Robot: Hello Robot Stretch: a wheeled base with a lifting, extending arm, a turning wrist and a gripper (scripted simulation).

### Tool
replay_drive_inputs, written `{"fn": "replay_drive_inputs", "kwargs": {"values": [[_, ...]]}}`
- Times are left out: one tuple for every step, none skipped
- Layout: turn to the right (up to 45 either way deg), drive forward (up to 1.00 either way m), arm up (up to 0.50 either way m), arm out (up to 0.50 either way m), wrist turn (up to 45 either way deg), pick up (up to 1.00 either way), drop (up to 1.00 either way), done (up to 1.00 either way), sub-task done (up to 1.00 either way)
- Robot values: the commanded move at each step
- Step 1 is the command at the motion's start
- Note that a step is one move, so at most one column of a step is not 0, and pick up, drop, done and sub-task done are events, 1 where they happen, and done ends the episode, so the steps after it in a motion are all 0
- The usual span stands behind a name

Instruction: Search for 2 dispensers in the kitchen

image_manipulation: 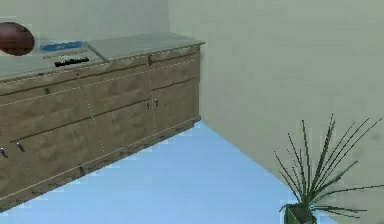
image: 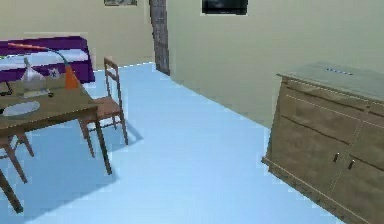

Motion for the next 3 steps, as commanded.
{"fn": "replay_drive_inputs", "kwargs": {"values": [[0.0, 1.00, 0.00, 0.00, 0.0, 0.00, 0.00, 0.00, 0.00], [0.0, 1.00, 0.00, 0.00, 0.0, 0.00, 0.00, 0.00, 0.00], [9.0, 0.00, 0.00, 0.00, 0.0, 0.00, 0.00, 0.00, 0.00]]}}
